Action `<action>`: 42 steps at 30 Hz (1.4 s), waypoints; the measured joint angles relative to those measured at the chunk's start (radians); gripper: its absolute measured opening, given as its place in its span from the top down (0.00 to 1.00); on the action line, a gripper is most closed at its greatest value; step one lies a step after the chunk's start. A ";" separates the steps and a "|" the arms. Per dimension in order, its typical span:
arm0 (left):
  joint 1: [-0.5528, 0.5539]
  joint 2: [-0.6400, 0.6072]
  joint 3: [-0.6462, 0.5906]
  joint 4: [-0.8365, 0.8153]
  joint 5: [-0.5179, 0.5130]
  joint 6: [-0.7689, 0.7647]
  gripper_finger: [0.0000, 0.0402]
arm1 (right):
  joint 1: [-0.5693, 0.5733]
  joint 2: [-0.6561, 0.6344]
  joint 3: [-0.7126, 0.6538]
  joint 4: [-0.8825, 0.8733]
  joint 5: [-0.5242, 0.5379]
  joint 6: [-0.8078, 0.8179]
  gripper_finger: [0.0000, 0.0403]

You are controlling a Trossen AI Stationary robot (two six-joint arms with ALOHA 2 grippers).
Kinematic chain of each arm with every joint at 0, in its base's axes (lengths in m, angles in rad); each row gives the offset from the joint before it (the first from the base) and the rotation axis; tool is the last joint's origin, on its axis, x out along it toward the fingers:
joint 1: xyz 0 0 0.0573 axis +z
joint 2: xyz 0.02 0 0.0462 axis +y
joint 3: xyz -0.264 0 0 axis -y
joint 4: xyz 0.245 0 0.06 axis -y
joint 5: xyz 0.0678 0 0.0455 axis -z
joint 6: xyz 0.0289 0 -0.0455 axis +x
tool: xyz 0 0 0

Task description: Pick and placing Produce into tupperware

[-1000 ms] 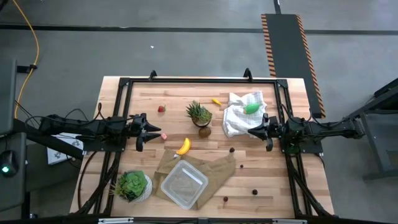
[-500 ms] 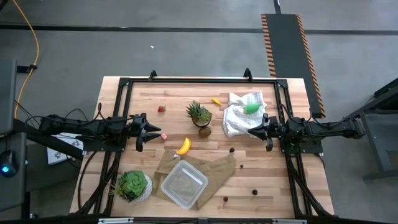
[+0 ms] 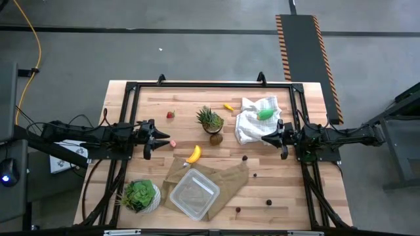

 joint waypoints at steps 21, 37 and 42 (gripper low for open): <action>0.000 0.000 0.000 0.000 0.036 -0.729 0.67 | 0.001 0.000 0.000 0.035 0.000 0.749 0.99; 0.000 0.000 0.000 0.002 -0.008 -1.158 0.67 | 0.000 0.000 0.000 0.041 0.290 1.161 0.99; 0.000 0.000 0.000 0.006 -0.036 -1.157 0.67 | 0.001 0.000 0.000 0.111 0.448 1.147 0.99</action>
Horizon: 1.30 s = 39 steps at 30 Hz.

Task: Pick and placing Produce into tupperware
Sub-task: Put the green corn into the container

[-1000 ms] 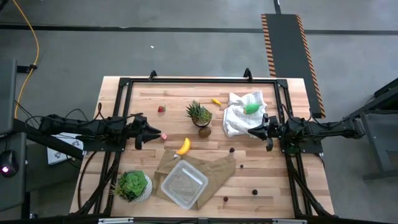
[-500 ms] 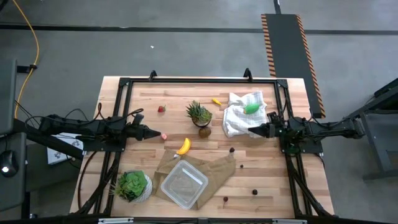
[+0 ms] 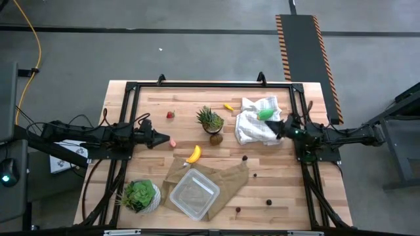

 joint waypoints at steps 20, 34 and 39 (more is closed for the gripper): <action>0.000 0.001 0.000 0.025 -0.083 0.110 0.67 | 0.000 0.248 0.725 -0.563 0.180 -0.808 0.99; 0.000 0.001 0.310 0.119 -0.118 0.470 0.67 | 0.000 0.595 1.222 -1.160 0.268 -0.665 0.99; 0.000 0.016 0.641 -0.329 -0.211 0.647 0.67 | -0.001 0.675 1.273 -1.210 0.254 -0.655 0.99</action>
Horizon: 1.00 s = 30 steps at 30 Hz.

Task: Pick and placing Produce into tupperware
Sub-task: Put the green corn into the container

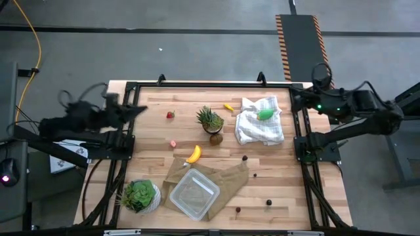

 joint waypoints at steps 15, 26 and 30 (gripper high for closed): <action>0.000 0.222 0.430 -0.542 -0.167 0.321 0.67 | -0.437 0.125 0.066 0.075 -0.389 -0.292 0.99; 0.000 0.252 0.428 -0.535 -0.199 0.335 0.67 | -0.755 0.312 0.066 0.191 -0.745 -0.470 0.99; 0.000 0.256 0.417 -0.434 -0.199 0.352 0.67 | -0.778 0.343 0.066 0.216 -0.761 -0.490 0.99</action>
